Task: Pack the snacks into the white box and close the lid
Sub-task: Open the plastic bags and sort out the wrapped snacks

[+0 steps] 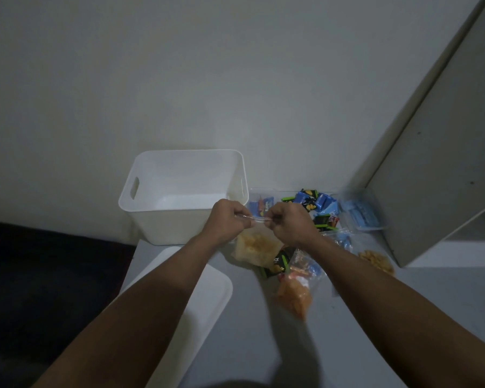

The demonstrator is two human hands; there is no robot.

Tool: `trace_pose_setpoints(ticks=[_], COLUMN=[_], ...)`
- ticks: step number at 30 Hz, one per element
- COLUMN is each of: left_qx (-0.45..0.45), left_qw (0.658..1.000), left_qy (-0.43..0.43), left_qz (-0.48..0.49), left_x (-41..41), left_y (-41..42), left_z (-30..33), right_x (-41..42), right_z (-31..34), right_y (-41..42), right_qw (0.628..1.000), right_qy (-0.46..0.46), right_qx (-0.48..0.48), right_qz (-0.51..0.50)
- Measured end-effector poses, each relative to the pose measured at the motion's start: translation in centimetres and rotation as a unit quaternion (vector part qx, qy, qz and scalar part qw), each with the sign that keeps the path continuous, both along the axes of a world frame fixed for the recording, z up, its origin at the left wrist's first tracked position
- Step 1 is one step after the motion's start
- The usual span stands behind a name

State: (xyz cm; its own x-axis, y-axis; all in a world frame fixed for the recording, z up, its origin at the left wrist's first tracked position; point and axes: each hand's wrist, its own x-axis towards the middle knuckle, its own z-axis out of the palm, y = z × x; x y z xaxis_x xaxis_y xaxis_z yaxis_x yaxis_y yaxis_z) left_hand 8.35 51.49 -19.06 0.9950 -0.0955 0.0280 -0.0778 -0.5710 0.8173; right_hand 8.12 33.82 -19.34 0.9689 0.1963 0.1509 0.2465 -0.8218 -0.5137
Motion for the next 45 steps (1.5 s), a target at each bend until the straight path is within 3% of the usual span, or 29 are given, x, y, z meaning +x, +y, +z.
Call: trace_pose_setpoints(ticks=[8,16,27,35,39,45], left_qx=[0.018,-0.004,0.0,-0.015,0.009,0.045], left_qw=[1.0,1.0,1.0,1.0,1.0,0.998], left_qy=[-0.012,-0.007,-0.008,0.002,-0.007,-0.031], left_qz=[0.003,0.01,0.004,0.009,-0.022,0.019], left_x=[0.0,0.1,0.1,0.4,0.2,0.4], left_y=[-0.2,0.3,0.0,1.6,0.7,0.3], left_z=[0.2,0.1,0.5,-0.1,-0.2,-0.6], right_x=[-0.4,-0.1,0.0,0.5,0.3,0.0], right_z=[0.6,0.4,1.2,0.9,1.3,1.6], right_y=[0.5,0.3,0.9,-1.0,-0.5,-0.7], right_qw=[0.999,1.0,0.999,0.998,0.998,0.997], right_qy=[0.019,0.024,0.012,0.058,0.056,0.07], right_qx=[0.009,0.007,0.02,0.024,0.023,0.031], right_qz=[0.037,0.002,0.027,-0.005,-0.012,0.001])
